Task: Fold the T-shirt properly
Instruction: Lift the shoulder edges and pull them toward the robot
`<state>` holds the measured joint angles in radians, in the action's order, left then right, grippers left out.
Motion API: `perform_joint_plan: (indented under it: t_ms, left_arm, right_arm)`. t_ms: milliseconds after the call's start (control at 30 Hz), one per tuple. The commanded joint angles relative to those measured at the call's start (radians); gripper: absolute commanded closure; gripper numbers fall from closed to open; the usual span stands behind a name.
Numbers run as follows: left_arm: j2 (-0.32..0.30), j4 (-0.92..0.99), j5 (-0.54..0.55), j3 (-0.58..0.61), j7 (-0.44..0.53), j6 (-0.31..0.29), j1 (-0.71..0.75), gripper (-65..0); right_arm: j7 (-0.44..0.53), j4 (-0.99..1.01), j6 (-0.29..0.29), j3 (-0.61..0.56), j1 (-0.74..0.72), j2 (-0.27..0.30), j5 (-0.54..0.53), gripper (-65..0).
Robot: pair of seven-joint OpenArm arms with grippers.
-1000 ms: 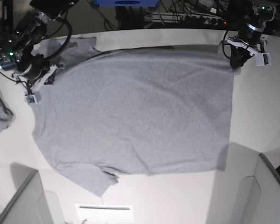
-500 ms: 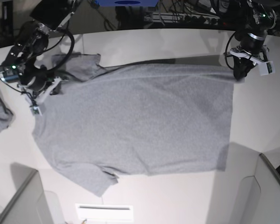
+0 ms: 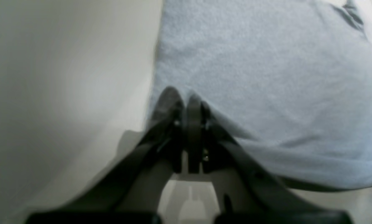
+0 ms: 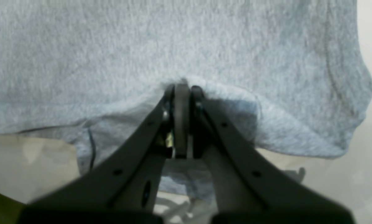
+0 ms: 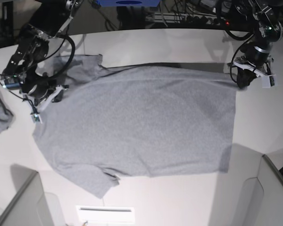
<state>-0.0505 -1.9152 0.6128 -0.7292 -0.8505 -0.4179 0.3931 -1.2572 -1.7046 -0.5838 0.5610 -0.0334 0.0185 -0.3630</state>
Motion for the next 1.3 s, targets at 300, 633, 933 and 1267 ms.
perform_joint_plan:
  t_ms: [300, 633, 933, 1267]
  left_arm:
    - [-0.007, -0.019, -0.072, -0.002, 0.021, -0.003, -0.055, 0.0]
    - [-0.021, -0.017, -0.074, -0.003, -0.086, -0.003, -0.144, 0.0]
    - [-0.018, 0.043, -0.225, 0.006, -0.102, -0.003, -0.231, 0.0]
    - [-0.024, 0.167, -0.232, 0.006, -0.100, -0.003, -0.296, 0.0]
  right_arm:
    - [0.006, -0.005, 0.002, 0.000, -0.082, 0.011, -0.015, 0.0]
    - [-0.006, 0.123, 0.003, -0.008, -0.152, 0.036, -0.015, 0.0]
    - [-0.006, 0.193, 0.005, -0.043, -0.234, 0.044, -0.014, 0.0]
    - [0.081, 0.328, 0.092, -0.124, -0.276, 0.067, -0.017, 0.0]
